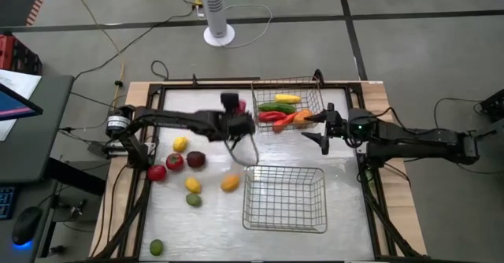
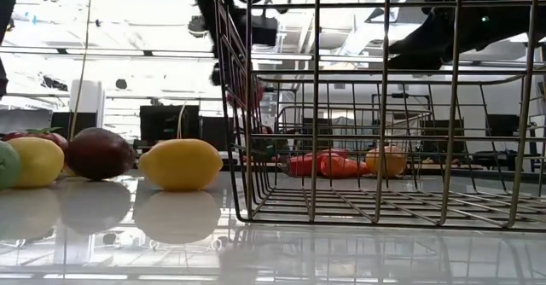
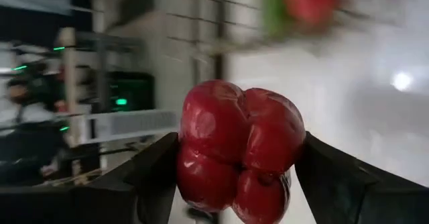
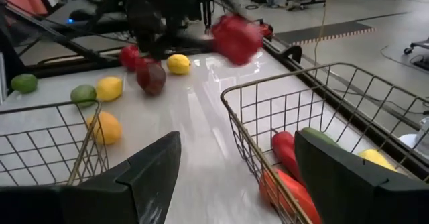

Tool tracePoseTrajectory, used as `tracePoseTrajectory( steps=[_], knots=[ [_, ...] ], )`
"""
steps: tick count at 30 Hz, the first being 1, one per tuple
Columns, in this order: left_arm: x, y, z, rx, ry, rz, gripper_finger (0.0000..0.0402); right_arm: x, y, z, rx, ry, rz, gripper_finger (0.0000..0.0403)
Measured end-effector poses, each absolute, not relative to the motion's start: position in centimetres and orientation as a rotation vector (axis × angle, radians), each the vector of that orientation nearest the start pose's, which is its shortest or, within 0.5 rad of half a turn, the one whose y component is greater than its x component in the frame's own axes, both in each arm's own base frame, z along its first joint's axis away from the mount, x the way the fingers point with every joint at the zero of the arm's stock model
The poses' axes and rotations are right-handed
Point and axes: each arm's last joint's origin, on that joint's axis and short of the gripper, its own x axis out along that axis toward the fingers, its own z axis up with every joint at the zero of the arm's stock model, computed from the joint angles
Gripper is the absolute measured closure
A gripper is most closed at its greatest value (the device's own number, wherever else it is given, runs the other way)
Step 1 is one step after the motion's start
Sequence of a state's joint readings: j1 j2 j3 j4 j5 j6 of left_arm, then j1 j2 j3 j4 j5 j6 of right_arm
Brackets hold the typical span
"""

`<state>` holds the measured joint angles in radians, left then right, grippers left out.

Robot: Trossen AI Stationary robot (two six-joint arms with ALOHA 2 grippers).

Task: Sort produce into baskets
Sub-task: Put the red bell pepper into the top wire basket, then put the red apple into the bottom wire basket

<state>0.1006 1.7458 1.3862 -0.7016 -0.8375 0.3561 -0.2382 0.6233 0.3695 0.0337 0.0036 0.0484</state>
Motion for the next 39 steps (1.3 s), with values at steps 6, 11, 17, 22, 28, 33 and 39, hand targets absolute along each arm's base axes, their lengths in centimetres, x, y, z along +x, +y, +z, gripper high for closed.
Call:
tracePoseTrajectory(
  steps=[6, 11, 17, 22, 28, 33, 39],
  knots=[
    [37.3, 10.5, 28.3, 0.594, 0.896, 0.629, 0.0154, 14.7, -3.6, 23.3, 0.07, 0.218, -0.246, 0.0088],
    [37.9, 12.6, 29.1, 0.426, 0.695, 0.572, 0.0143, 14.6, -3.6, 23.1, 0.072, 0.238, -0.246, 0.0088],
    [37.9, 13.1, 29.0, 0.297, 0.641, 0.468, 0.0061, 14.6, -3.6, 23.1, 0.072, 0.234, -0.246, 0.0088],
    [37.9, 12.3, 29.3, 0.304, 0.658, 0.454, 0.0007, 14.6, -3.6, 23.2, 0.078, 0.222, -0.247, 0.0088],
    [37.5, 9.9, 32.0, 0.278, 0.751, 0.387, 0.003, 14.6, -3.6, 23.2, 0.083, 0.228, -0.247, 0.0088],
    [35.4, 6.8, 31.9, 0.176, 0.894, 0.347, 0.0045, 14.6, -3.5, 23.1, 0.088, 0.234, -0.246, 0.0088],
    [32.1, 2.2, 28.7, 0.092, 0.947, 0.366, 0.0055, 14.7, -3.4, 23.1, 0.089, 0.233, -0.236, 0.0088]
  ],
)
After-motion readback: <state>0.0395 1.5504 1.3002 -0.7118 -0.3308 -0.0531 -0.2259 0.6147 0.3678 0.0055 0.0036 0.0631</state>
